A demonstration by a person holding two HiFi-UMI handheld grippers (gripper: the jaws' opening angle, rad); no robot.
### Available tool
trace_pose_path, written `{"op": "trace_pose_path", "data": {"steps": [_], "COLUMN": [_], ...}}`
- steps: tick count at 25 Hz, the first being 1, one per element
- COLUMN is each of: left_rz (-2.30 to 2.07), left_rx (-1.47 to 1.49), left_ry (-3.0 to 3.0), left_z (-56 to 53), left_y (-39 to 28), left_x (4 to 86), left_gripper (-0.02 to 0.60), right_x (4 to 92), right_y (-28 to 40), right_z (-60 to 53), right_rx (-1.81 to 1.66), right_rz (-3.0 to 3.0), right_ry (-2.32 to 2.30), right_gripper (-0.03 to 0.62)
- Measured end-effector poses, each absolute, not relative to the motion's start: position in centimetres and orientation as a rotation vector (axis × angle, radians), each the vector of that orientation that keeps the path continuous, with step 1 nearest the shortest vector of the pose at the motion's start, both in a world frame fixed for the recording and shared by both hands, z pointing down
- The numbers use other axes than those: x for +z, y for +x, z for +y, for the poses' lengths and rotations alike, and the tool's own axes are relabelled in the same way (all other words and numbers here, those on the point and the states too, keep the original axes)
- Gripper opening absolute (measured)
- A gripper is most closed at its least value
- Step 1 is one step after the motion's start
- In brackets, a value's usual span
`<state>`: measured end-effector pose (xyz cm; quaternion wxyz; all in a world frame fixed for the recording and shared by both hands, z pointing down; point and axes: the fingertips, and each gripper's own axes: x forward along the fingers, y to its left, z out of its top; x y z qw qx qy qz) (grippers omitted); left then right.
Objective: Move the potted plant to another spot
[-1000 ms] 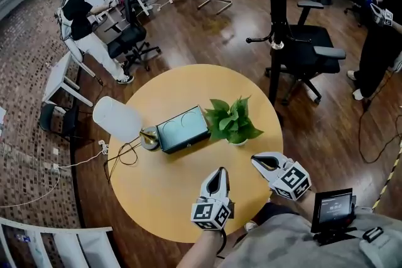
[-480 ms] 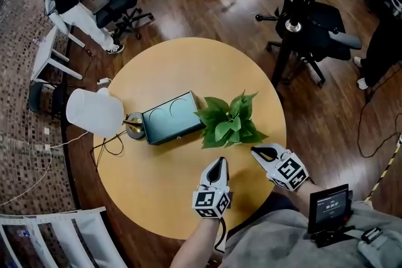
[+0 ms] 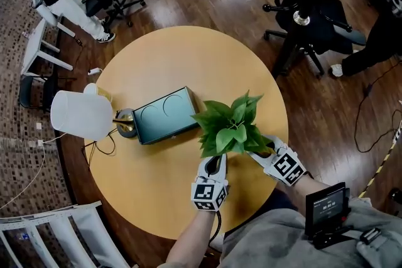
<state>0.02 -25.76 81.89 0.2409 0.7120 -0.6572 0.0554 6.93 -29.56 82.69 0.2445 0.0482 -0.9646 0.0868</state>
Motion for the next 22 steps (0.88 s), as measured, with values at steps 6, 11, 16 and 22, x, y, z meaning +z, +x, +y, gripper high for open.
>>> {"op": "trace_pose_path", "data": {"steps": [6,11,16,22], "left_rz": [-1.685,-1.607,-1.551,-1.463], "left_rx": [0.177,0.287,0.358,0.421], "left_ry": [2.058,2.222,2.315,2.407], "left_z": [-27.3,-28.3,-29.6,-30.9], "left_y": [0.0,0.3,-0.2,0.3], "left_x": [82.4,83.3,83.1,82.3], "left_gripper": [0.186,0.272,0.344,0.349], "right_x": [83.4,84.1,83.7,83.1], "right_y": [4.8,4.0,3.5,2.9], "right_z": [-30.3,-30.9,-32.0,-32.6], "right_rx": [0.178,0.112,0.072,0.033], "right_rz": [-2.619,-2.62,-2.622,-2.634], "right_ry": [0.041,-0.018,-0.05,-0.118], "right_gripper": [0.308,0.351,0.368,0.341]}}
